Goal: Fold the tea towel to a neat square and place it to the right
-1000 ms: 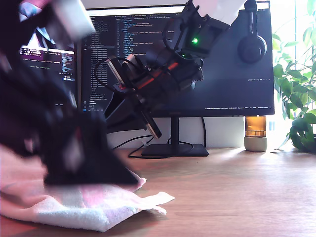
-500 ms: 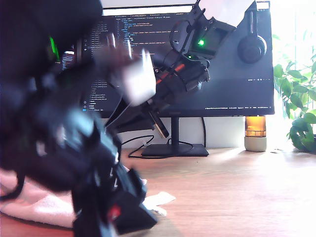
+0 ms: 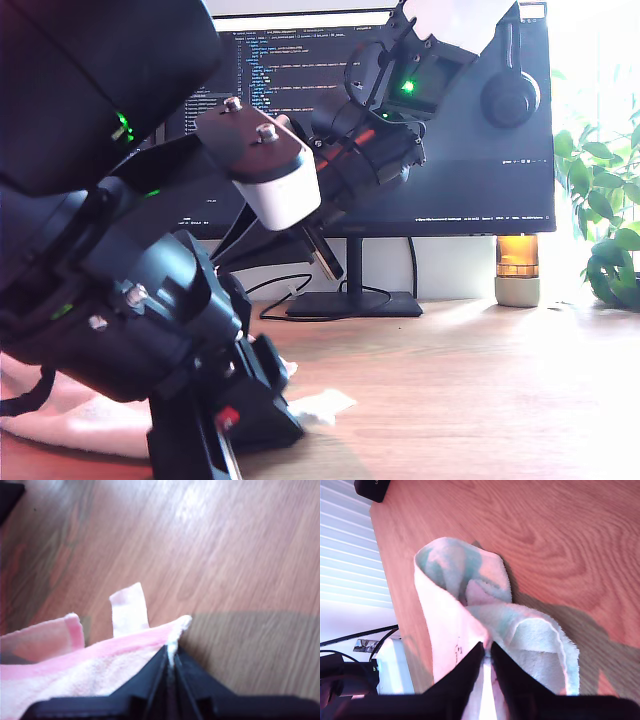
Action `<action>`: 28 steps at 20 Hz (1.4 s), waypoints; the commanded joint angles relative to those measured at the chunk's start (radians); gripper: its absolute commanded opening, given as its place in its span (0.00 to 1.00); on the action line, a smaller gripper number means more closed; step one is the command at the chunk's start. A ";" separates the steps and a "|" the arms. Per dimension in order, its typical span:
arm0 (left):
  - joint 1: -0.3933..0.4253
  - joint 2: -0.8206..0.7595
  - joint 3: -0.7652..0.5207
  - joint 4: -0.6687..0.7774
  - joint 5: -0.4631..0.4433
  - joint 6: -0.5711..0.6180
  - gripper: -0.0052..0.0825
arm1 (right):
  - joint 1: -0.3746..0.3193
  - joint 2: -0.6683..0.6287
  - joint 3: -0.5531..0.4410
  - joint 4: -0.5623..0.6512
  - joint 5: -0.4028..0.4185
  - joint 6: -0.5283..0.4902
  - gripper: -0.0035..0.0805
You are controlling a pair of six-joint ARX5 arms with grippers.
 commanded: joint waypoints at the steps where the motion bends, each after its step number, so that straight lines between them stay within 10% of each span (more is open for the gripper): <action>1: -0.004 -0.025 -0.010 -0.018 0.001 0.008 0.04 | -0.012 0.018 -0.003 0.003 0.002 -0.006 0.03; 11: -0.003 -0.474 -0.010 -0.304 -0.015 -0.046 0.04 | -0.076 0.003 -0.003 -0.056 -0.007 0.003 0.03; 28: 0.055 -1.019 -0.010 -0.618 -0.340 -0.090 0.04 | -0.141 -0.136 0.029 -0.127 0.077 0.029 0.03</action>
